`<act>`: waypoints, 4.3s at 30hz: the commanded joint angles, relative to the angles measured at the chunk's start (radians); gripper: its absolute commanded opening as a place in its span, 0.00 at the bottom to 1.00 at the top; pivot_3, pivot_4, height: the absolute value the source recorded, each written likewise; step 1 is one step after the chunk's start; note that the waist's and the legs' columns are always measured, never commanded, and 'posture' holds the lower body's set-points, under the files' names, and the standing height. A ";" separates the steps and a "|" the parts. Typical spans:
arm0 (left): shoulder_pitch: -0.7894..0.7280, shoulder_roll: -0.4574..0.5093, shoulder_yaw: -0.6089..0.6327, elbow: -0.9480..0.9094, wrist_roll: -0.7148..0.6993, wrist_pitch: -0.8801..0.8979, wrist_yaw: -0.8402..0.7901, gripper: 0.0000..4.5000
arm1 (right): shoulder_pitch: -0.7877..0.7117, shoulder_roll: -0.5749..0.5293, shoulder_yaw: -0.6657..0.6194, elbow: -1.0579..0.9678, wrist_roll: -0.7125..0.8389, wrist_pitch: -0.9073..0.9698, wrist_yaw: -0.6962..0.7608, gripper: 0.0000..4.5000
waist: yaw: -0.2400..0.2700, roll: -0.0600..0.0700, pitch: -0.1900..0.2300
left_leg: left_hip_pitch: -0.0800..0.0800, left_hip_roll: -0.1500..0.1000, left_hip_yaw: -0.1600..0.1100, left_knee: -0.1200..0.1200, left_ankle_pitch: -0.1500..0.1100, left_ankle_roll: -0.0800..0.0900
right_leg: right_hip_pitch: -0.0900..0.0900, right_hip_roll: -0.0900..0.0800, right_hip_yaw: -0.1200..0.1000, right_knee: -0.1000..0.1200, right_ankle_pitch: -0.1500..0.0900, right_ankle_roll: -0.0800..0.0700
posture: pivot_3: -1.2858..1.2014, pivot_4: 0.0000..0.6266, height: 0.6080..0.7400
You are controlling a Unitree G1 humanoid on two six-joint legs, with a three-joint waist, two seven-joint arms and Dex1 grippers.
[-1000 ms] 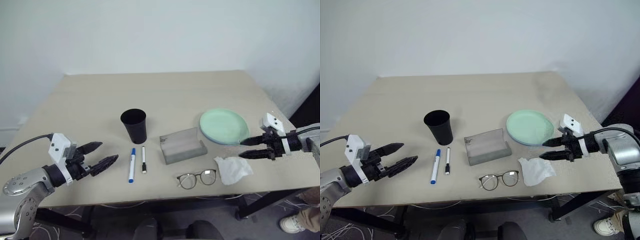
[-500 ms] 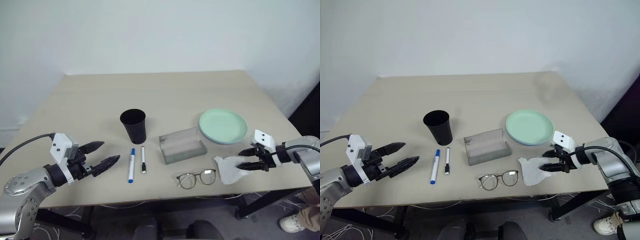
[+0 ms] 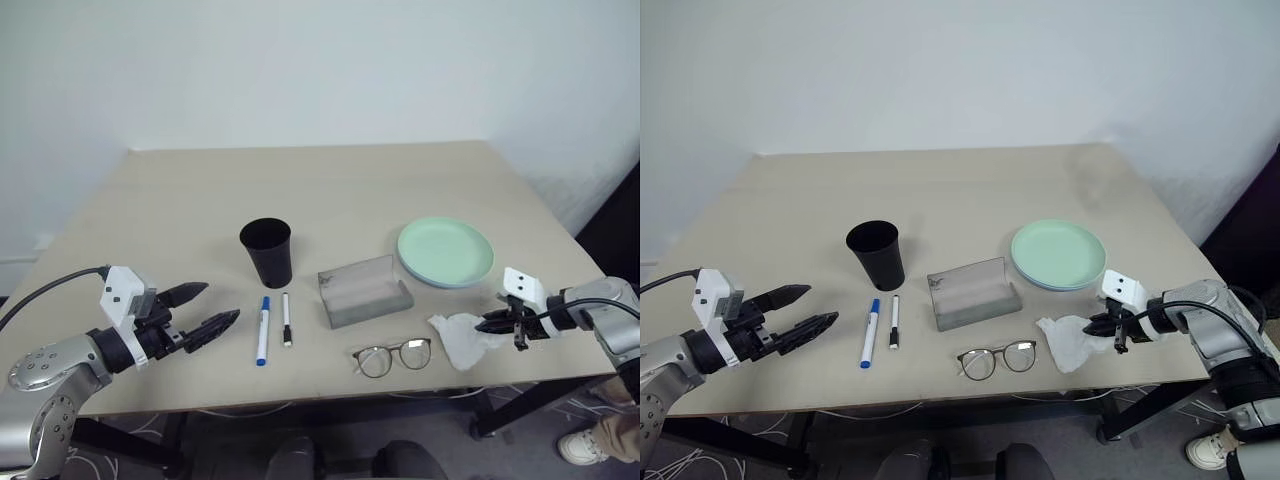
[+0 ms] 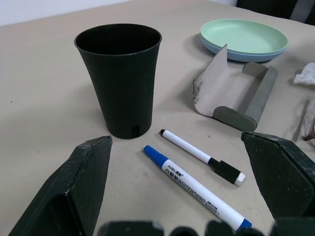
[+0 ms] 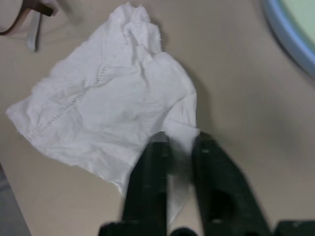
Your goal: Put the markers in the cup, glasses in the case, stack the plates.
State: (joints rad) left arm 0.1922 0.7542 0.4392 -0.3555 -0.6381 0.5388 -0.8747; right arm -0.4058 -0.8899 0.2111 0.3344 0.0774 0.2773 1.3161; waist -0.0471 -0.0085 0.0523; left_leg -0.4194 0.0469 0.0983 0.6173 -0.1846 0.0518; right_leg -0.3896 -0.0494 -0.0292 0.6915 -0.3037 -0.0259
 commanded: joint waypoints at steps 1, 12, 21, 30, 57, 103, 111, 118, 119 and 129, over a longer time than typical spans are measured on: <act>-0.010 0.010 0.005 -0.027 0.001 -0.011 0.002 1.00 | -0.047 -0.012 -0.012 -0.022 0.010 0.007 0.038 0.01 | 0.000 0.000 0.000 | 0.000 0.000 0.000 0.000 0.000 0.000 | 0.000 0.000 0.000 0.000 0.000 0.000 | 0.52 0.00 1.00; -0.027 0.016 0.000 -0.008 0.009 -0.011 0.000 1.00 | -0.298 0.004 -0.061 -0.111 0.122 0.109 0.168 0.01 | -0.001 0.000 0.000 | 0.000 0.001 0.000 0.002 0.000 0.000 | -0.001 -0.002 -0.002 0.001 0.001 0.000 | 0.52 0.00 1.00; -0.057 0.016 -0.021 0.011 0.017 -0.013 0.002 1.00 | -0.581 0.239 0.017 0.349 -0.099 0.001 -0.196 0.01 | 0.000 -0.001 -0.001 | 0.000 0.001 0.000 0.000 0.000 -0.001 | -0.002 -0.006 -0.007 0.000 0.002 -0.003 | 0.52 0.00 1.00; -0.040 0.008 -0.009 -0.007 0.018 -0.006 0.016 1.00 | -0.688 0.304 0.079 0.712 -0.271 -0.148 -0.428 0.01 | -0.002 0.000 -0.001 | -0.011 0.000 0.002 0.000 0.002 -0.003 | -0.008 -0.006 -0.007 0.001 0.004 -0.001 | 0.52 0.00 1.00; -0.394 -0.062 -0.381 0.021 0.093 0.030 0.037 1.00 | -0.562 0.165 -0.084 0.231 0.032 -0.028 0.238 0.43 | 0.000 0.002 -0.001 | -0.009 0.003 0.001 0.011 0.001 0.002 | 0.000 -0.002 -0.010 0.001 0.010 0.006 | 0.52 0.00 1.00; -0.800 -0.460 -0.961 0.516 0.452 -0.071 -0.283 0.79 | -0.270 0.010 -0.014 -0.147 0.194 0.099 0.215 1.00 | 0.005 0.002 0.000 | -0.010 0.001 -0.001 0.018 0.003 0.011 | -0.002 -0.003 -0.009 0.001 0.011 0.008 | 0.52 0.00 1.00; -0.777 -0.468 -0.983 0.514 0.488 -0.077 -0.286 0.41 | -0.270 0.015 -0.012 -0.144 0.192 0.098 0.207 1.00 | 0.005 0.002 0.000 | -0.010 0.001 -0.001 0.018 0.003 0.011 | -0.001 -0.003 -0.009 0.001 0.011 0.008 | 0.52 0.00 1.00; -0.770 -0.472 -0.982 0.514 0.503 -0.086 -0.290 0.41 | -0.269 0.021 -0.007 -0.141 0.186 0.094 0.198 1.00 | 0.005 0.002 0.000 | -0.010 0.001 -0.001 0.018 0.002 0.011 | -0.001 -0.003 -0.009 0.001 0.011 0.008 | 0.52 0.00 1.00; -0.769 -0.473 -0.982 0.514 0.505 -0.087 -0.291 0.41 | -0.269 0.022 -0.007 -0.140 0.185 0.093 0.196 1.00 | 0.005 0.002 0.000 | -0.010 0.001 -0.001 0.018 0.002 0.011 | -0.001 -0.003 -0.009 0.001 0.011 0.008 | 0.52 0.00 1.00; -0.759 -0.469 -0.986 0.502 0.506 -0.078 -0.313 0.20 | -0.273 0.031 -0.010 -0.134 0.172 0.089 0.186 1.00 | 0.005 0.002 0.000 | -0.010 0.001 -0.001 0.018 0.002 0.011 | -0.001 -0.003 -0.009 0.001 0.011 0.008 | 0.52 0.00 1.00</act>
State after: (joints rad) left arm -0.5603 0.2888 -0.5445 0.1740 -0.1316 0.4678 -1.1811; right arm -0.6570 -0.8562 0.2235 0.2074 0.2486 0.3765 1.5066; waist -0.0422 -0.0065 0.0523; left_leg -0.4297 0.0482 0.0973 0.6357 -0.1823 0.0630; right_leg -0.3911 -0.0529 -0.0385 0.6925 -0.2924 -0.0183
